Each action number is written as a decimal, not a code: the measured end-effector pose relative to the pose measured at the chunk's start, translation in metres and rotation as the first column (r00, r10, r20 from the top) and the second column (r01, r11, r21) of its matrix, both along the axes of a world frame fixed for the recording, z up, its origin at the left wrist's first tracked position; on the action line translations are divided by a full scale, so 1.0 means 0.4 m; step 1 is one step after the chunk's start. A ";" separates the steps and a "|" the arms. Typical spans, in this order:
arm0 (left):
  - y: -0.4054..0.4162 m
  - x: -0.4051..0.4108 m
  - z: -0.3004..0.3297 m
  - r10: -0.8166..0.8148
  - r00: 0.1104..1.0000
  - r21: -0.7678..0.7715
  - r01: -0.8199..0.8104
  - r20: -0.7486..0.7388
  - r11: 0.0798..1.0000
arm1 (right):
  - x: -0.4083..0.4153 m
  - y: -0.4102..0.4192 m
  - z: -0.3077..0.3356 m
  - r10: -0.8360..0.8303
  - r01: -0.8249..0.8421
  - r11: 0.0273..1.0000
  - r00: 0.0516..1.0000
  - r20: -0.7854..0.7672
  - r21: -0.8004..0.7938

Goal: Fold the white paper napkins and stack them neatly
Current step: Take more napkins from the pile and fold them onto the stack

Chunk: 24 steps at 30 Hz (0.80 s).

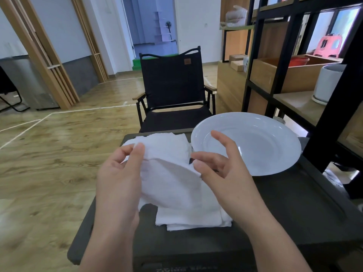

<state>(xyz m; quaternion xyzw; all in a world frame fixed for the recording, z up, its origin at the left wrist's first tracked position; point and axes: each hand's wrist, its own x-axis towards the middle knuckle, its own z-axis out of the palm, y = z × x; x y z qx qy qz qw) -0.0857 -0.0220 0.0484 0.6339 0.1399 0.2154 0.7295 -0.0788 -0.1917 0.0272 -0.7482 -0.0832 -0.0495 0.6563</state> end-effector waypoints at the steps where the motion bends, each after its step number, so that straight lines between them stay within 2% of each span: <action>1: -0.004 0.000 -0.002 0.000 1.000 -0.003 0.000 0.005 1.000 | -0.002 -0.001 0.004 0.011 -0.011 0.999 1.000 -0.001 0.034; 5: -0.017 -0.003 -0.007 0.012 0.997 0.059 -0.017 0.079 0.998 | -0.010 -0.013 0.016 0.043 -0.046 0.994 0.998 0.039 0.098; 9: -0.030 -0.010 0.003 -0.086 0.988 0.093 0.074 0.132 0.993 | -0.013 -0.017 0.011 0.076 -0.071 0.996 0.990 0.121 -0.046; 17: -0.024 -0.020 0.009 -0.322 0.947 0.276 0.309 0.002 0.910 | -0.003 -0.022 -0.001 -0.043 0.057 0.993 0.991 0.128 -0.101; 19: -0.016 -0.016 0.002 -0.315 0.949 0.352 0.300 -0.014 0.887 | -0.002 -0.028 -0.001 -0.059 0.073 0.993 0.988 0.144 -0.096; 22: -0.007 -0.012 -0.005 -0.234 0.972 0.498 0.202 0.001 0.844 | -0.002 -0.035 0.002 -0.067 0.073 0.997 0.988 0.140 -0.039; 24: -0.005 -0.016 0.000 -0.249 0.969 0.518 0.218 -0.010 0.827 | -0.001 -0.041 0.006 -0.037 0.038 0.999 0.995 0.095 -0.010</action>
